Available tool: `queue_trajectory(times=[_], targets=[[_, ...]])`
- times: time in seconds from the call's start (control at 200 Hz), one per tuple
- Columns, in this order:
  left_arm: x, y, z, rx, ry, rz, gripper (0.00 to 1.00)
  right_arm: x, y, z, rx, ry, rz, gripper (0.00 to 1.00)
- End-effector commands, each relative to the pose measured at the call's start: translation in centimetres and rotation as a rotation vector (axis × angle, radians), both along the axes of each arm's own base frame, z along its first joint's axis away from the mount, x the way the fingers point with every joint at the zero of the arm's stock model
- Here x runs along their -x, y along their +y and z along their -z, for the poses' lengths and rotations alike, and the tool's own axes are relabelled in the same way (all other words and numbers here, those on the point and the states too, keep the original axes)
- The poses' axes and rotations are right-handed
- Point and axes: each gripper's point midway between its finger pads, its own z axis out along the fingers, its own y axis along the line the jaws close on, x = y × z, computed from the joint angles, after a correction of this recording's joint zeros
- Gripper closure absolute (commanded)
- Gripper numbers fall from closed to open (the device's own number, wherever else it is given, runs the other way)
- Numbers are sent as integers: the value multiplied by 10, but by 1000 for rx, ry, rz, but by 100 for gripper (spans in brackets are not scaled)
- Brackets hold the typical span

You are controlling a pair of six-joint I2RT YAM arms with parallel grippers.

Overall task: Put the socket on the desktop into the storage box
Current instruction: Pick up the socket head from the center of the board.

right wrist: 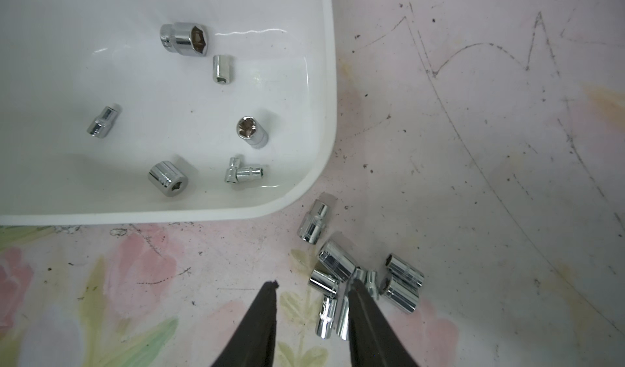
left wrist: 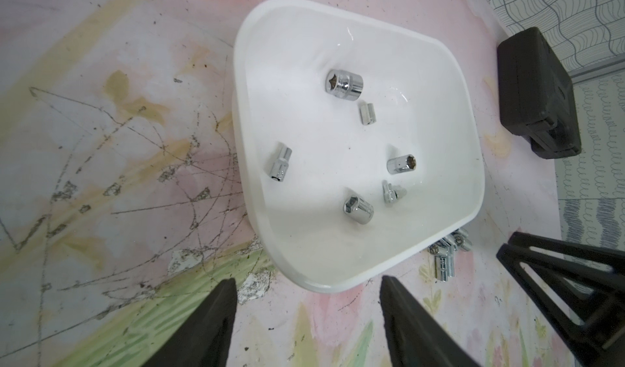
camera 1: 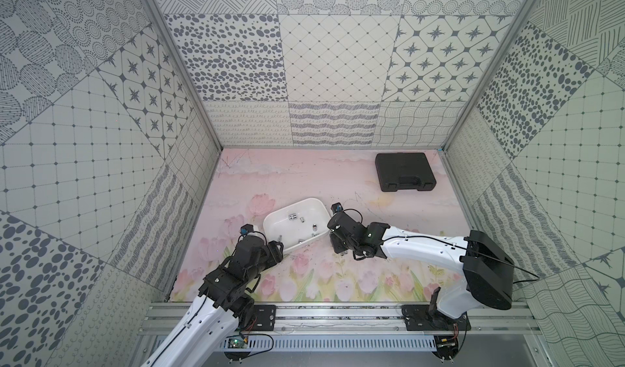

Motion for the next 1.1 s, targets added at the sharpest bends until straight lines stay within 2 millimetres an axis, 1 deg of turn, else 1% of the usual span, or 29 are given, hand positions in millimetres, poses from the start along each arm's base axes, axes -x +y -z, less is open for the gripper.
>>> queue_trajectory(times=[0.0,0.11,0.235,0.525,0.66,0.78,0.97,1.095], targets=[[-4,0,-2,4,-19,-8,28,-4,11,8,4,-14,19,63],[-4,0,-2,6,-17,-9,28,-7,17,20,31,-2,15,63],[-4,-1,-2,6,-18,-7,28,-12,19,30,64,-5,24,63],[-3,-1,-2,5,-16,-7,28,-27,22,42,91,-10,55,63],[-4,0,-2,5,-17,-8,28,-30,25,46,91,1,56,63],[-3,-1,-2,5,-17,-7,28,-31,25,51,97,10,59,66],[-3,0,-2,6,-17,-8,28,-28,20,58,102,23,72,70],[-3,-1,-1,4,-16,-5,28,-27,21,61,95,33,73,70]])
